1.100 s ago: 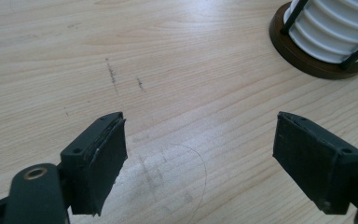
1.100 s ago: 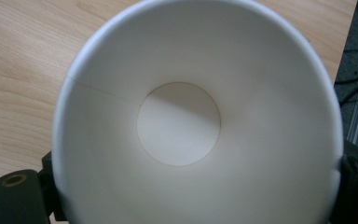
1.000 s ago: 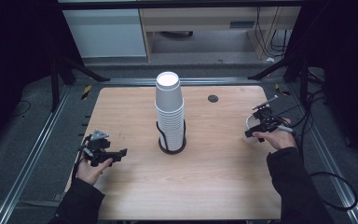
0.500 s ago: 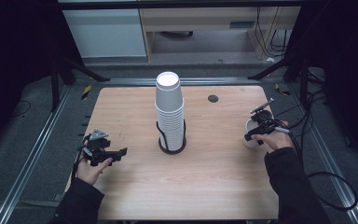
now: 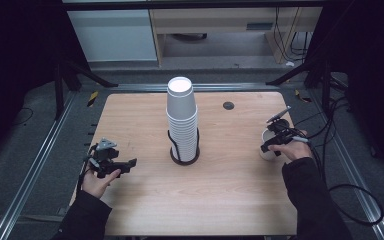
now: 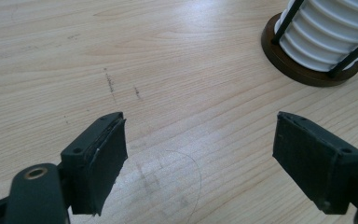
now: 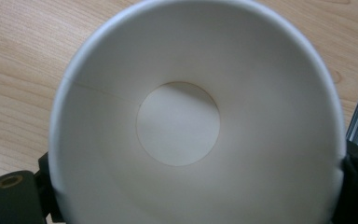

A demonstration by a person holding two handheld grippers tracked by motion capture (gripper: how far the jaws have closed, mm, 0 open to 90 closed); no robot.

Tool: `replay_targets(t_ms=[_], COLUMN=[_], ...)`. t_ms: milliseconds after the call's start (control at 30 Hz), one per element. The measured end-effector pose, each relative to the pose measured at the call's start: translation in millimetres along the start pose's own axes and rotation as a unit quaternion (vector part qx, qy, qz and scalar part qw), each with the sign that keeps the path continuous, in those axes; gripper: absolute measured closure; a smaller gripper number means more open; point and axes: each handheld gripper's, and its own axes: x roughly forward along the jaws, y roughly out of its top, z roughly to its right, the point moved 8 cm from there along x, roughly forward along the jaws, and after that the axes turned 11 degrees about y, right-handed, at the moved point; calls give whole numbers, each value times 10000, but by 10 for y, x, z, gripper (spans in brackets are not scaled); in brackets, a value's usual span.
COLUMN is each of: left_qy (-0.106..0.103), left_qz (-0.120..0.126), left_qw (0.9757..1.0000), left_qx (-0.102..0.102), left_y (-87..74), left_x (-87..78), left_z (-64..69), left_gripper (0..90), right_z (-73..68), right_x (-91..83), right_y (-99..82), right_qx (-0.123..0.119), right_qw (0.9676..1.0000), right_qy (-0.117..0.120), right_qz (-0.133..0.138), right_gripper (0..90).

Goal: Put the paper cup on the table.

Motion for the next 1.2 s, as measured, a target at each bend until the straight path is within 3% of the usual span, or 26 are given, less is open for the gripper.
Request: replay_targets(t_ms=[233, 367, 600, 1200], left_qy=[-9, -17, -25, -34], left_qz=[7, 12, 16, 23], left_qw=[10000, 10000, 10000, 10000], left_qx=[19, 19, 41, 83], left_y=[0, 1, 1, 1], left_x=[0, 2, 3, -1], left_z=[2, 6, 14, 17], left_gripper=[166, 165, 164, 165], right_z=[-19, -35, -78, -74], right_x=[59, 66, 69, -74], right_y=[-15, -18, -4, 53], right_qx=[-36, -162, -160, -5], right_qw=[9998, 9996, 9995, 9993], right_qy=[52, 103, 209, 310], right_qz=[-169, -187, -158, 225], right_gripper=[92, 76, 40, 18])
